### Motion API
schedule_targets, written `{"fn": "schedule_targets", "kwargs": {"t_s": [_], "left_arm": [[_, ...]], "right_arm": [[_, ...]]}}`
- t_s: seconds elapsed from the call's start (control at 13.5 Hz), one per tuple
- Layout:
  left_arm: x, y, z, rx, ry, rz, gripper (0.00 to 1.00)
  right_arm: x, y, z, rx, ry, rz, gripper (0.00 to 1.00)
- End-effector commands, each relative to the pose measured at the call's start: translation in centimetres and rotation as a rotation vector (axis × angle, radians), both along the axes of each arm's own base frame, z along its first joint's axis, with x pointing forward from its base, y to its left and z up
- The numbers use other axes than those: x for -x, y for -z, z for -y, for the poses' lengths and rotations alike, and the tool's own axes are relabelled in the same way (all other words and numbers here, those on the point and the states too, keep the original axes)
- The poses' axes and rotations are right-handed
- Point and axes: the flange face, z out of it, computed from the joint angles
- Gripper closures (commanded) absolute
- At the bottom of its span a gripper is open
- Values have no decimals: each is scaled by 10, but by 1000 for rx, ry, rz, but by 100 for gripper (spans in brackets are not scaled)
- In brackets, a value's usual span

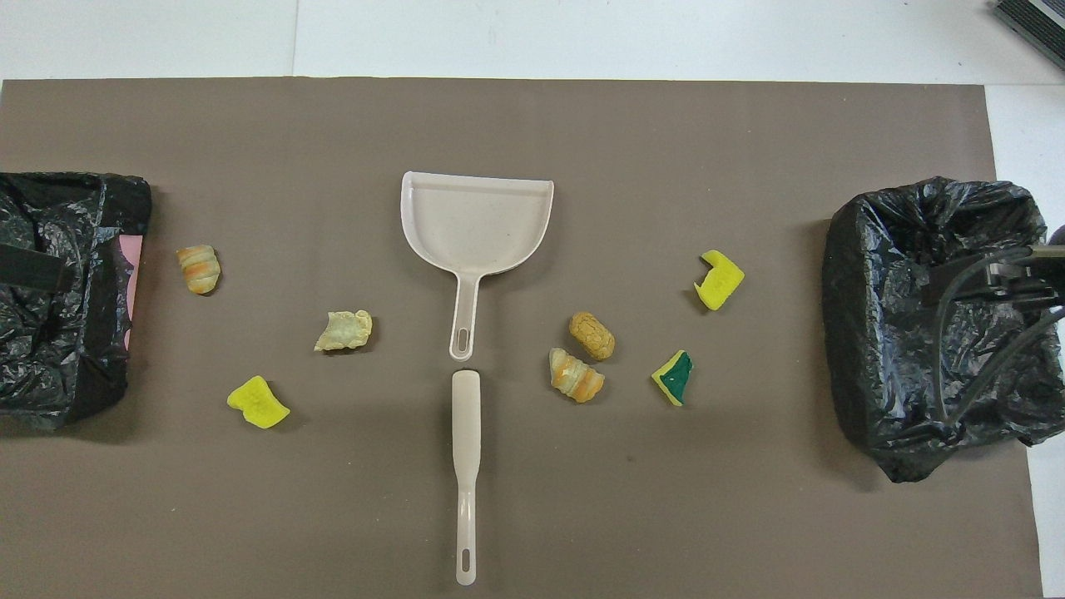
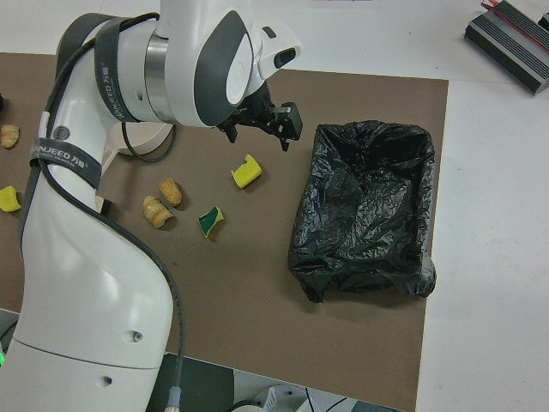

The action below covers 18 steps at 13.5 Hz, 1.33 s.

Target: Sweep and dump trash in bin

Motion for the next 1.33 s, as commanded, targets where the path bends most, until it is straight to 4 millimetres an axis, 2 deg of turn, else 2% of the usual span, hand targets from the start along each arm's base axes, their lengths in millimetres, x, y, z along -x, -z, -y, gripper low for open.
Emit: {"fn": "schedule_targets", "kwargs": {"t_s": [0.0,1.26], "left_arm": [[5,-4,-2,0,-2,-7,0],[5,-3,-4,0,-8,-4,0]], "right_arm": [[0,-3,2,-9,-21,5,0],[2,-3,2,-11,-21,-4,0]]}}
